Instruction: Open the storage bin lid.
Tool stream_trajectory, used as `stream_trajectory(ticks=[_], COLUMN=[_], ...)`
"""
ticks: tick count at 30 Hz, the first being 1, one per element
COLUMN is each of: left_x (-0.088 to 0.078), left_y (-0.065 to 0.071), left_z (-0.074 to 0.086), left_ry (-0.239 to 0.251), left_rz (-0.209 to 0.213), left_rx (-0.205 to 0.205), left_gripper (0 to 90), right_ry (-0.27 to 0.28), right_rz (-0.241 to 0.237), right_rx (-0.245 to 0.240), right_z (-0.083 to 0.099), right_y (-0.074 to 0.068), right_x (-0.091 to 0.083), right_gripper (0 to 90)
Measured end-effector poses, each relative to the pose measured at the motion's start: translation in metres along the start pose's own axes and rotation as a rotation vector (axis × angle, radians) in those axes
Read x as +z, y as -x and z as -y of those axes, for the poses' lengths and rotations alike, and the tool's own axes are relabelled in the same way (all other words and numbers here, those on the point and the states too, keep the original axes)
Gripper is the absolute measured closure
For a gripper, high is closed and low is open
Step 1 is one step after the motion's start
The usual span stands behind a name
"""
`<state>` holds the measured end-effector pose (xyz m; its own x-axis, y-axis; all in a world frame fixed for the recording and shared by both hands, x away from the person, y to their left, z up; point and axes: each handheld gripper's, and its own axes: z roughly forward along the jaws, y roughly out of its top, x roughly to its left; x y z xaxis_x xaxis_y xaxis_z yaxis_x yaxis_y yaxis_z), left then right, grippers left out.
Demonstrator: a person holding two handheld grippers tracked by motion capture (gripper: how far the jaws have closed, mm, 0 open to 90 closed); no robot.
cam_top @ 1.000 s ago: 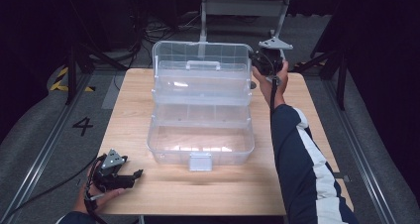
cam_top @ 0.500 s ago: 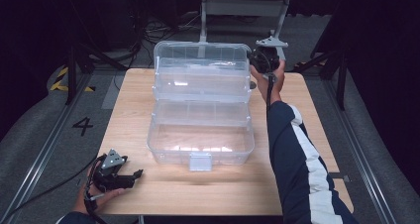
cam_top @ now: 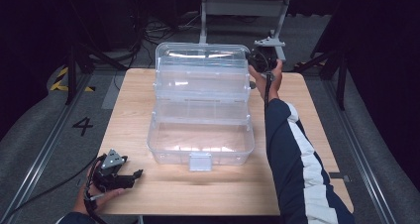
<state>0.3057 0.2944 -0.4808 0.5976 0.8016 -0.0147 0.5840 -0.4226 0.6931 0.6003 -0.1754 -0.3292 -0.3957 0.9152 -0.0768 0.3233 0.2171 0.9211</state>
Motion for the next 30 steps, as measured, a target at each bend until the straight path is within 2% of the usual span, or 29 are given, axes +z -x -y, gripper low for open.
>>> stream_trajectory(ticks=[12,21,30], left_x=[0.000,0.001,0.001], left_y=[-0.001,-0.001,-0.001], left_z=[0.000,-0.001,-0.001], left_ry=[-0.002,-0.004,-0.005], left_rz=[0.002,0.004,0.004], left_rx=[0.005,0.006,0.007], left_gripper=[22.1,22.0,22.0], right_ry=[-0.014,-0.033,-0.059], right_rz=[-0.020,-0.035,-0.026], right_rx=[-0.007,0.014,0.031], right_z=[0.004,0.006,0.009], right_y=[0.005,0.007,0.007], right_x=[0.007,0.012,0.019], right_gripper=[81.5,81.2,80.8])
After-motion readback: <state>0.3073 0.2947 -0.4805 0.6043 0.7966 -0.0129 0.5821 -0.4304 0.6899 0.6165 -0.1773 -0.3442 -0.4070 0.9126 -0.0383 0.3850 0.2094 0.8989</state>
